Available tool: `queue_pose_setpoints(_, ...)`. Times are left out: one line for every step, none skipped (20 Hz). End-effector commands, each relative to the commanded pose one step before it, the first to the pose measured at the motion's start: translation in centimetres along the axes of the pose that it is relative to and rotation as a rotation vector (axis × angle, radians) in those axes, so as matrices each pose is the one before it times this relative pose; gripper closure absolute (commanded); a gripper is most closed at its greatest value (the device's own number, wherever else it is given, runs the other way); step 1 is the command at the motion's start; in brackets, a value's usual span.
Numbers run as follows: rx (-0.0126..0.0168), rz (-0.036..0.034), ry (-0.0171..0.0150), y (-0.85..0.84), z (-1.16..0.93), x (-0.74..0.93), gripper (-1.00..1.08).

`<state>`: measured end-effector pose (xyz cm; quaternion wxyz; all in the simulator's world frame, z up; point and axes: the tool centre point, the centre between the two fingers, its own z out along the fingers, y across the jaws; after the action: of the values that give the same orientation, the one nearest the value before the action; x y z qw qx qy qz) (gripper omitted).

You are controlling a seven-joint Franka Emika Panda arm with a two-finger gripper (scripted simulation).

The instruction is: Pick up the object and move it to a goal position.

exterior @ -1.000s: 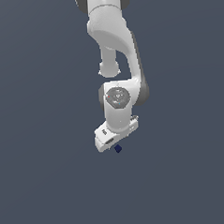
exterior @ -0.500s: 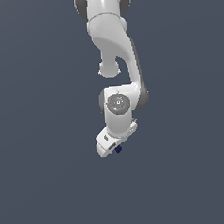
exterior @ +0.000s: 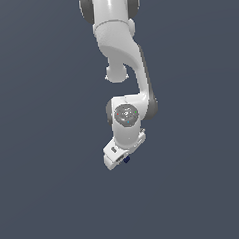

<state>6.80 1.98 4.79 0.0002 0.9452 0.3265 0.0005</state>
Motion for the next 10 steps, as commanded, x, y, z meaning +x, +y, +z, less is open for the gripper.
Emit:
queue_pose_setpoints(0.00078,-0.00140,-0.00105,-0.060,1.373,-0.069,-0.92)
queue_pose_setpoints(-0.00005,-0.00069,0.00006,-0.018,0.544,-0.007,-0.92)
queue_pose_setpoints(-0.00004,-0.00049,0.00004,-0.008,0.464,-0.007,-0.92)
queue_pose_setpoints(0.00000,0.00000,0.00000,0.018,0.386,-0.018,-0.92)
queue_pose_setpoints(-0.00005,-0.00068,0.00008,-0.019,0.299,0.021,-0.92)
queue_pose_setpoints(0.00000,0.00000,0.00000,0.020,0.224,0.005,-0.92)
queue_pose_setpoints(0.00000,0.00000,0.00000,0.021,0.142,0.017,-0.92)
queue_pose_setpoints(0.00000,0.00000,0.00000,0.023,0.062,0.029,-0.92)
queue_pose_setpoints(0.00000,0.00000,0.00000,0.021,-0.009,0.035,-0.92)
queue_pose_setpoints(0.00000,0.00000,0.00000,0.008,-0.018,0.015,-0.92)
